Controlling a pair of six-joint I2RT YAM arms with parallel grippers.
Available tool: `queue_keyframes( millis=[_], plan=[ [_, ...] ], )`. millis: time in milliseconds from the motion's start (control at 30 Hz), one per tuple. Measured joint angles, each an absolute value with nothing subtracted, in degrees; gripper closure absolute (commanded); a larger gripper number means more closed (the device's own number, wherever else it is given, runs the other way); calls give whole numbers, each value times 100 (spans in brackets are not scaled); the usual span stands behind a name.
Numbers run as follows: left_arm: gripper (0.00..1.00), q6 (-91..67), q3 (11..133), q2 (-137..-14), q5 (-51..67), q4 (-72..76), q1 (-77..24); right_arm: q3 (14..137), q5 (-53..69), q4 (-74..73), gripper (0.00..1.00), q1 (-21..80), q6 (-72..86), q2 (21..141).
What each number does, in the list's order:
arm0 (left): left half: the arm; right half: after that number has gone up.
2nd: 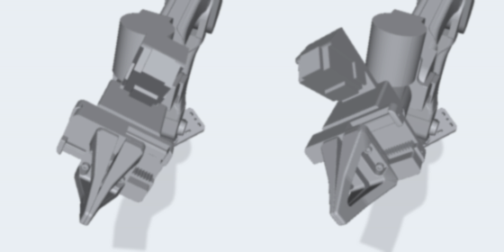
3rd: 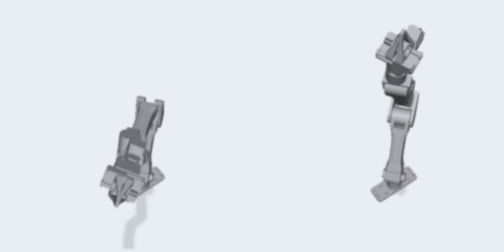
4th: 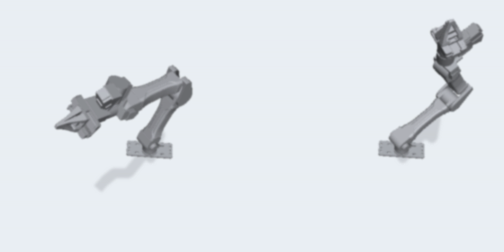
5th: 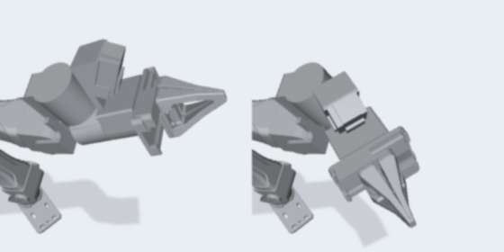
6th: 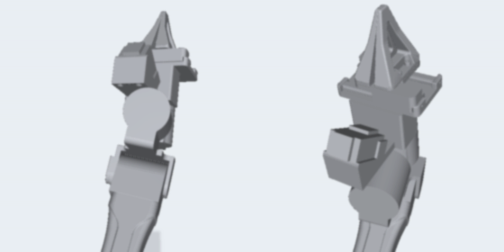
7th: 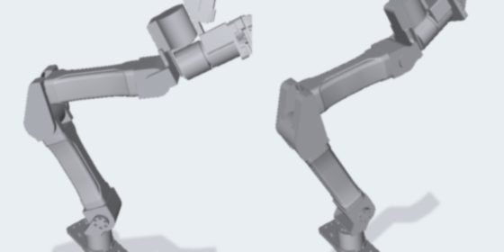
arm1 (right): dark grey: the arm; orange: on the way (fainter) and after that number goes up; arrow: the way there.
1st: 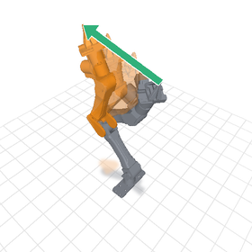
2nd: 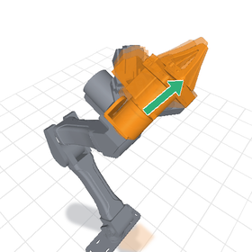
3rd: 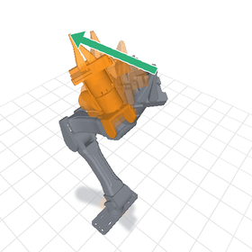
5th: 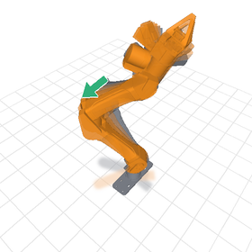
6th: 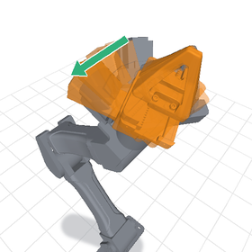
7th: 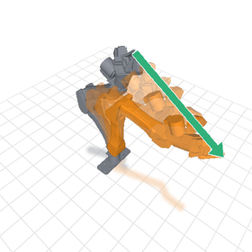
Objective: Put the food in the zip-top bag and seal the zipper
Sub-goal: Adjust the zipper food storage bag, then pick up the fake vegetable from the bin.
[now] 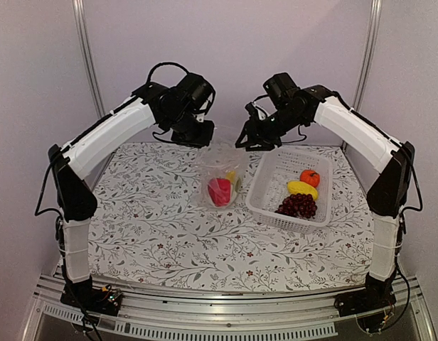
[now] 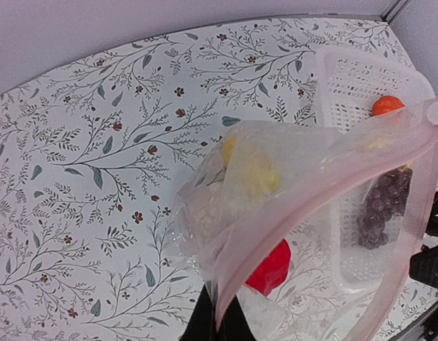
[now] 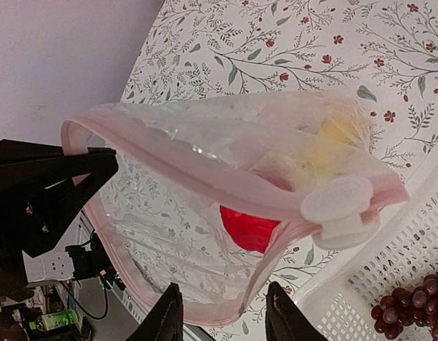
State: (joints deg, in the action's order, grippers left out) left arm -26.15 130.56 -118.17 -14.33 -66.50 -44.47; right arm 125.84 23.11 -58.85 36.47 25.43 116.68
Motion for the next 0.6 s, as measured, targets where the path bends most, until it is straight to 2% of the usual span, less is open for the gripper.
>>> queue_keyframes(
  millis=[467, 500, 600],
  plan=[
    [100, -2615, 12645, -11775, -582, -5942, -4399, 12272, 1754, -6313, 49, 3479, 2375, 10527],
    [100, -2615, 12591, -11754, -543, -5894, -4397, 12267, 1662, -6322, 50, 3452, 2342, 10457],
    [100, -2615, 12479, -11679, -478, -5857, -4390, 12204, 1214, -6316, 60, 3387, 2200, 10250]
  ],
)
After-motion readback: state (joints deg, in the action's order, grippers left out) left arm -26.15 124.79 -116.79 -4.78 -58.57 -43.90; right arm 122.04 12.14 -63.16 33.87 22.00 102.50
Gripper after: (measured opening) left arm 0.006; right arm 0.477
